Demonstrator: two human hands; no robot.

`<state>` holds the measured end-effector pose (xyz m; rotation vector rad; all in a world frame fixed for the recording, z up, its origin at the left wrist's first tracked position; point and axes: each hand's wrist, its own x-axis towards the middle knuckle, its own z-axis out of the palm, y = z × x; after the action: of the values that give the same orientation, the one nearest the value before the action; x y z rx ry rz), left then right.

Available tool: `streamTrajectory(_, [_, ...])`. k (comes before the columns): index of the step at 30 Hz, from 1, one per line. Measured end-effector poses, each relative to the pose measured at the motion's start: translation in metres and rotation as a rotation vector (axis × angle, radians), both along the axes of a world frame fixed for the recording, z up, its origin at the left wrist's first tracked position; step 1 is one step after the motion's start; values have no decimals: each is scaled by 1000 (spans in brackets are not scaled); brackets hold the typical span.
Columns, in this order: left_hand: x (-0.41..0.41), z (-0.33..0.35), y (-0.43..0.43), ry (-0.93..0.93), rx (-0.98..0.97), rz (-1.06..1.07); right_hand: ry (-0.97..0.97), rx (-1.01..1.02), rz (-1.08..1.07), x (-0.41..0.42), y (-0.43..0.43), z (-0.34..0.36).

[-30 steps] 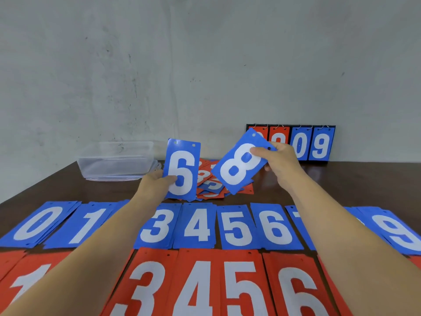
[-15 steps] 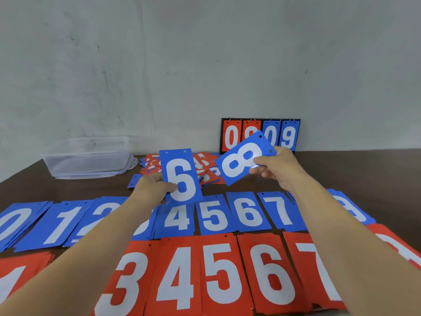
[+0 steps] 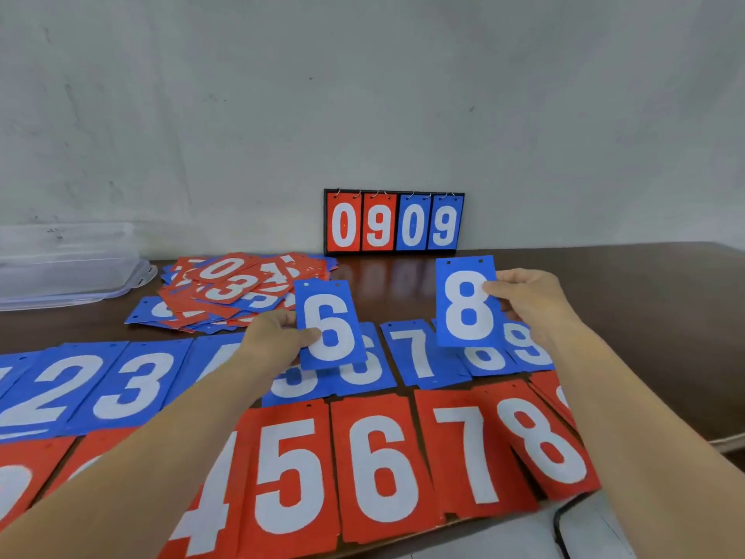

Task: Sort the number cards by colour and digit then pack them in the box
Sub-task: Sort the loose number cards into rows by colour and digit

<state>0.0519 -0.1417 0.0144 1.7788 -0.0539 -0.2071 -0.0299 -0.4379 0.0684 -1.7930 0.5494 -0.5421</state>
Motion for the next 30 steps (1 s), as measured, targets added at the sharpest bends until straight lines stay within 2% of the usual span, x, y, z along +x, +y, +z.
streamTrajectory(7, [6,3,-48,51,78,29,225,-61,116,18,-59,-21])
streamTrajectory(13, [5,0,-62,18,291,93,285,-80,210,37,-74,-42])
streamTrajectory(21, [2,-19,-72,-123,808,154,417,-630,215,46,-68,-59])
streamTrajectory(25, [-4,-16,-79,-132,893,187,446,-711,232,44,-68,-61])
streamTrajectory(30, [-8,-12,-79,-183,955,193,397,-708,254,44,-65,-59])
